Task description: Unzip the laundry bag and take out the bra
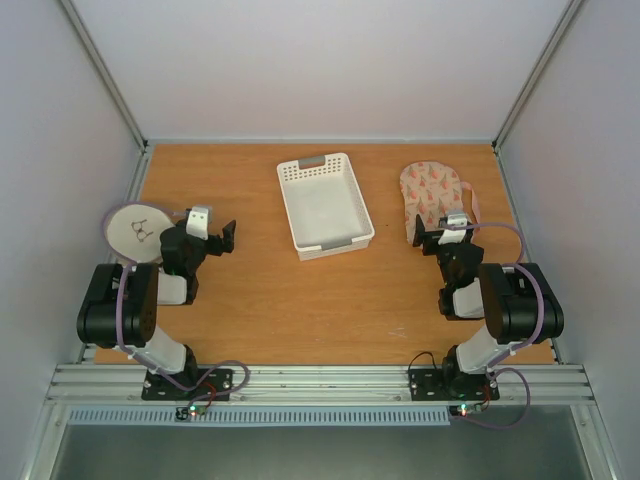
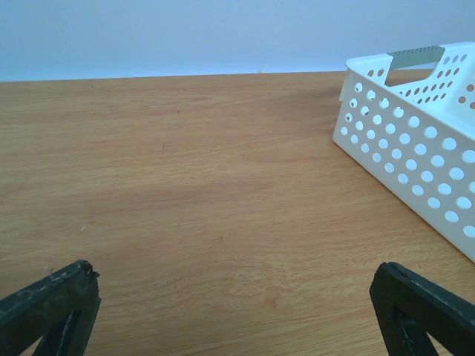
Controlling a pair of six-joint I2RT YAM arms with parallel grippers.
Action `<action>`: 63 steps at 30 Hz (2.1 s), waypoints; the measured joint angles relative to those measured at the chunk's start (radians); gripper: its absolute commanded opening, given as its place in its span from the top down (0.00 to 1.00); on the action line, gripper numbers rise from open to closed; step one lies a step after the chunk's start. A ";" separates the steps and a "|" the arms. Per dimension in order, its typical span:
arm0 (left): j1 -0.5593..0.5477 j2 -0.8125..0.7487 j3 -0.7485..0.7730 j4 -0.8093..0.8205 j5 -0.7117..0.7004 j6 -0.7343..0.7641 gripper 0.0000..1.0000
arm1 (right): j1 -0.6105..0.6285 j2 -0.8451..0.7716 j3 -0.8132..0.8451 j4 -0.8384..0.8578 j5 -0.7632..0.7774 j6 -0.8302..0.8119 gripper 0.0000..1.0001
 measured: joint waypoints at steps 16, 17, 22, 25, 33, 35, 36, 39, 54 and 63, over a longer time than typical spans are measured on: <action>0.000 -0.010 0.015 -0.044 -0.006 -0.001 0.01 | 0.000 -0.238 0.092 -0.280 0.150 0.060 0.02; 0.000 -0.024 0.035 -0.099 -0.011 -0.001 0.01 | 0.000 -0.269 0.115 -0.323 0.165 0.068 0.02; 0.000 -0.089 0.252 -0.393 0.013 0.012 0.01 | -0.005 -0.336 0.352 -0.668 0.230 0.120 0.01; 0.001 -0.118 0.372 -0.550 0.048 0.028 0.01 | -0.026 -0.336 0.492 -0.888 0.251 0.180 0.02; 0.001 -0.195 0.668 -1.110 0.129 0.060 0.01 | -0.199 -0.264 0.625 -1.316 0.195 0.346 0.07; 0.000 -0.210 0.748 -1.234 0.128 0.068 0.01 | -0.241 -0.237 0.623 -1.361 0.153 0.380 0.08; 0.000 -0.216 0.785 -1.289 0.126 0.069 0.01 | -0.264 -0.216 0.620 -1.381 0.125 0.400 0.08; 0.001 -0.245 0.851 -1.411 0.122 0.075 0.01 | -0.291 -0.161 0.601 -1.399 0.079 0.436 0.09; 0.001 -0.312 0.848 -1.595 0.165 0.085 0.01 | -0.289 0.028 0.540 -1.374 -0.057 0.515 0.54; 0.001 -0.308 0.833 -1.598 0.172 0.082 0.01 | -0.289 0.007 0.554 -1.360 -0.145 0.514 0.99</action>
